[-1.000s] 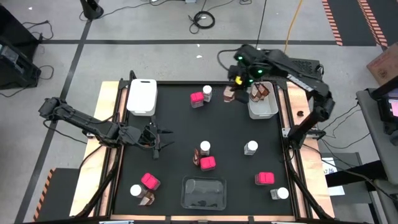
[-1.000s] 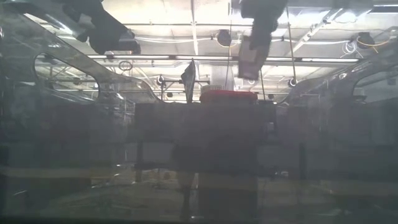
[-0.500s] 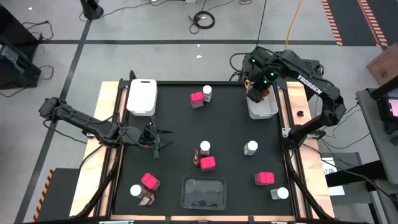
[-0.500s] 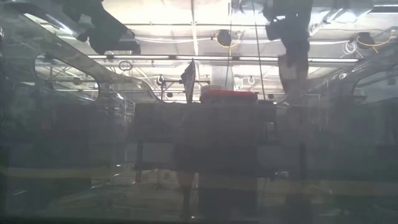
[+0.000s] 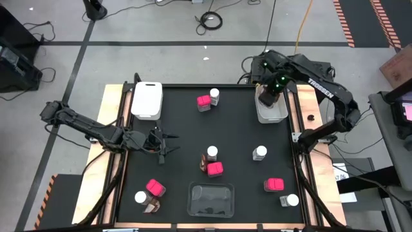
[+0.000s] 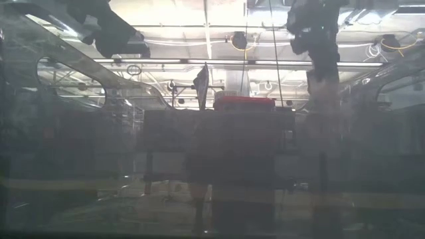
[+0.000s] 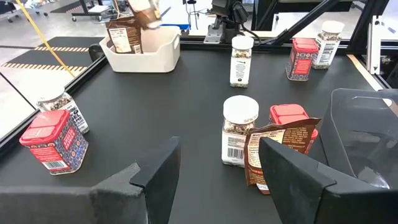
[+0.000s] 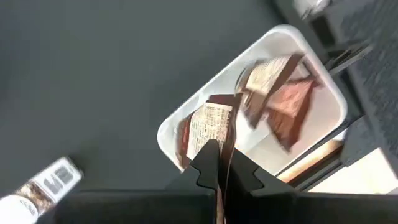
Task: Sort spices by type
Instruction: Put the brown seasoning pack into the right white bin
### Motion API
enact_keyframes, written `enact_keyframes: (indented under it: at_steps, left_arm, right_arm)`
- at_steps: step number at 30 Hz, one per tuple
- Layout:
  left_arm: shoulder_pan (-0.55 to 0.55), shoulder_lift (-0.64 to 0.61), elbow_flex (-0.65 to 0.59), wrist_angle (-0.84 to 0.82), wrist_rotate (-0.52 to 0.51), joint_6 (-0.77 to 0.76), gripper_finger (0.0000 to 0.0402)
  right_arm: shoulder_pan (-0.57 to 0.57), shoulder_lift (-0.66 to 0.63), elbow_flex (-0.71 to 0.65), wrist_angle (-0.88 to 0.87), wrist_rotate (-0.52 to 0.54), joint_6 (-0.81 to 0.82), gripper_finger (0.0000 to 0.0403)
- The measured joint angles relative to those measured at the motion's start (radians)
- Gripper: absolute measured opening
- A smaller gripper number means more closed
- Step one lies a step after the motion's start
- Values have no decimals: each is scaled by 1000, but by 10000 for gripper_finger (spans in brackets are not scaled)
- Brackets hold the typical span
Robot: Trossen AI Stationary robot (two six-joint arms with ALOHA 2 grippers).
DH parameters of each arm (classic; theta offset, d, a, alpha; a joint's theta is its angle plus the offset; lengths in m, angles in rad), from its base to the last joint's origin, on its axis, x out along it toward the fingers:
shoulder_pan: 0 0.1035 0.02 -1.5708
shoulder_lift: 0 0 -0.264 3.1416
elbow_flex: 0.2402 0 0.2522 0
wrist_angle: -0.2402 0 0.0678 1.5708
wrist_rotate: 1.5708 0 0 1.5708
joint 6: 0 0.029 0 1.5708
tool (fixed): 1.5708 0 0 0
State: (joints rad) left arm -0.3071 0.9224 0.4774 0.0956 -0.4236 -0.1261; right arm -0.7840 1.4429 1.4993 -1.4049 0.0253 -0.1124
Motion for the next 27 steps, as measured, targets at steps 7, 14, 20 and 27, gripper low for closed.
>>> enact_keyframes:
  at_steps: [7,14,20,27]
  left_arm:
    - [0,0,0,0,0,0,221]
    - [0,0,0,0,0,-5,221]
    - [0,0,0,0,0,-21,221]
    - [0,0,0,-7,0,-22,221]
  right_arm:
    - [-64,-54,34,97,212,107,0]
    - [-140,-29,34,205,246,143,0]
    - [-194,37,16,230,266,138,0]
    - [-225,52,-55,293,340,134,0]
